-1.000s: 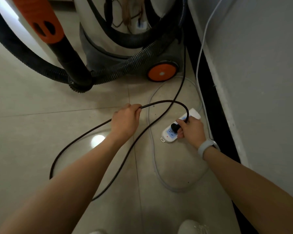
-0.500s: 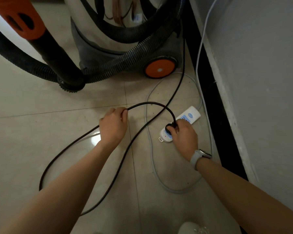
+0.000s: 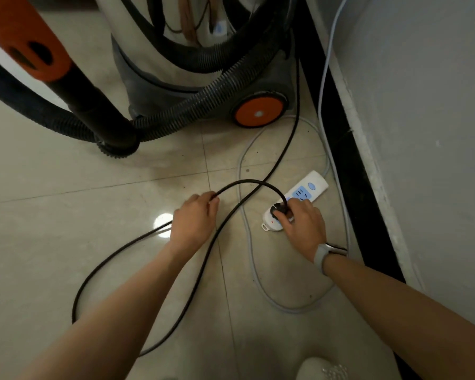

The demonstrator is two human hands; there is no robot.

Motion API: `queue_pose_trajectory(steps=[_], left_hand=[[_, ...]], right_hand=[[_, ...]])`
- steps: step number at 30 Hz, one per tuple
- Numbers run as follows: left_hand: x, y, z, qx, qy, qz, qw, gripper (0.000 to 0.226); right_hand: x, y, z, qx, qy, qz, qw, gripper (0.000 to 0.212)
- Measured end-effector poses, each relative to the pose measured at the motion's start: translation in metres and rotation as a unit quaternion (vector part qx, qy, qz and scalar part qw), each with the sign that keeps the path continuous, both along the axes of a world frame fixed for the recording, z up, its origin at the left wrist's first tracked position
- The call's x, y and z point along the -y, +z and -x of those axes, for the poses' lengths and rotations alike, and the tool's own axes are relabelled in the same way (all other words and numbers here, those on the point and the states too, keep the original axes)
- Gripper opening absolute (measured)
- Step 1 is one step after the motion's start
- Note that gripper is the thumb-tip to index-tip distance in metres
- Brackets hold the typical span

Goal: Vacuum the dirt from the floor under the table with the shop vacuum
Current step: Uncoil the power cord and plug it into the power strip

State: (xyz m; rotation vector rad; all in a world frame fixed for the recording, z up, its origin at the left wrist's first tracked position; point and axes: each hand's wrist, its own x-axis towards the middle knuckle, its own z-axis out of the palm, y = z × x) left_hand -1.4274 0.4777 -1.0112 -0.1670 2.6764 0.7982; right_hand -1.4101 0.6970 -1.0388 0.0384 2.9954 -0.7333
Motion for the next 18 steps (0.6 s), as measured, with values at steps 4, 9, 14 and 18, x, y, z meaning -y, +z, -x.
queue_pose_trajectory(steps=[4,9,14,18], left_hand=[[0.009,0.006,-0.017,0.114,-0.064,-0.007,0.991,0.035],[0.022,0.031,-0.024,0.119,-0.055,0.046,0.99,0.052],[0.016,0.153,-0.021,0.046,-0.065,0.112,0.991,0.053],[0.028,0.285,-0.011,-0.04,-0.062,0.109,0.991,0.047]], right_hand=[[-0.012,0.014,-0.002,0.102,0.024,-0.057,0.993,0.024],[-0.024,0.052,-0.01,0.195,0.044,-0.008,0.98,0.055],[0.021,0.156,0.0,0.196,0.089,0.022,0.976,0.053],[0.069,0.284,0.024,0.164,0.103,0.036,0.98,0.047]])
